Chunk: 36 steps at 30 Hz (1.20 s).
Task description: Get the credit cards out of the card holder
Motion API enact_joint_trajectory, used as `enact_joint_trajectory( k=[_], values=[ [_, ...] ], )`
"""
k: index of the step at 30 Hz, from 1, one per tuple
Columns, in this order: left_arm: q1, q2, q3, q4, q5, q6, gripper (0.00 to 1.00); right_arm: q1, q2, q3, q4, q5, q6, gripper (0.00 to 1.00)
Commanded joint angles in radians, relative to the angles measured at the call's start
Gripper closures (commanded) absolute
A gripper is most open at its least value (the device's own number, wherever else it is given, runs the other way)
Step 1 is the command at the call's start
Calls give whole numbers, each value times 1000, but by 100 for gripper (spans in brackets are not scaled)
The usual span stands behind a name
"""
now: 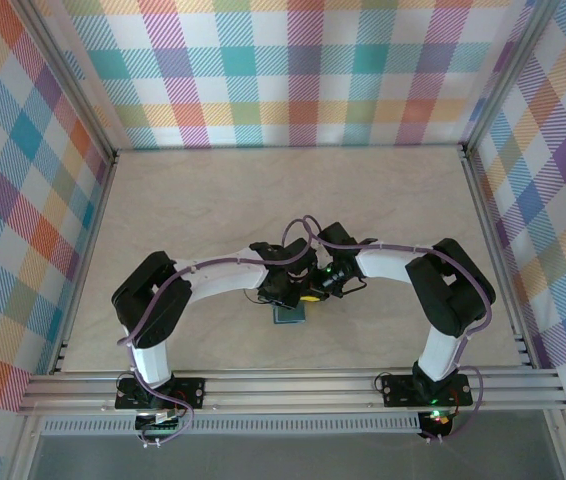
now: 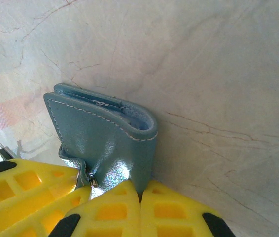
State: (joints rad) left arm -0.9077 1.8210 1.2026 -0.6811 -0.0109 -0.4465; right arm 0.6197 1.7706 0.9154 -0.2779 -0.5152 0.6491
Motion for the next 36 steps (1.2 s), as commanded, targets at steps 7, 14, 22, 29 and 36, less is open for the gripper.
enact_joint_trajectory(
  k=[7, 14, 22, 29, 36],
  values=[
    [1, -89, -48, -24, -136, -22, 92, -10, 0, 23, -126, 82, -54, 100],
    [22, -217, -164, 63, -116, -90, 92, -26, -36, 90, -298, 195, -140, 98],
    [91, -333, -367, 271, 35, -198, 93, -25, -63, 122, -381, 242, -154, 83],
    [149, -345, -481, 394, 151, -229, 95, 12, -96, 157, -430, 305, -98, 58],
    [189, -345, -555, 532, 213, -256, 95, 105, -61, 235, -480, 375, -36, 35]
  ],
)
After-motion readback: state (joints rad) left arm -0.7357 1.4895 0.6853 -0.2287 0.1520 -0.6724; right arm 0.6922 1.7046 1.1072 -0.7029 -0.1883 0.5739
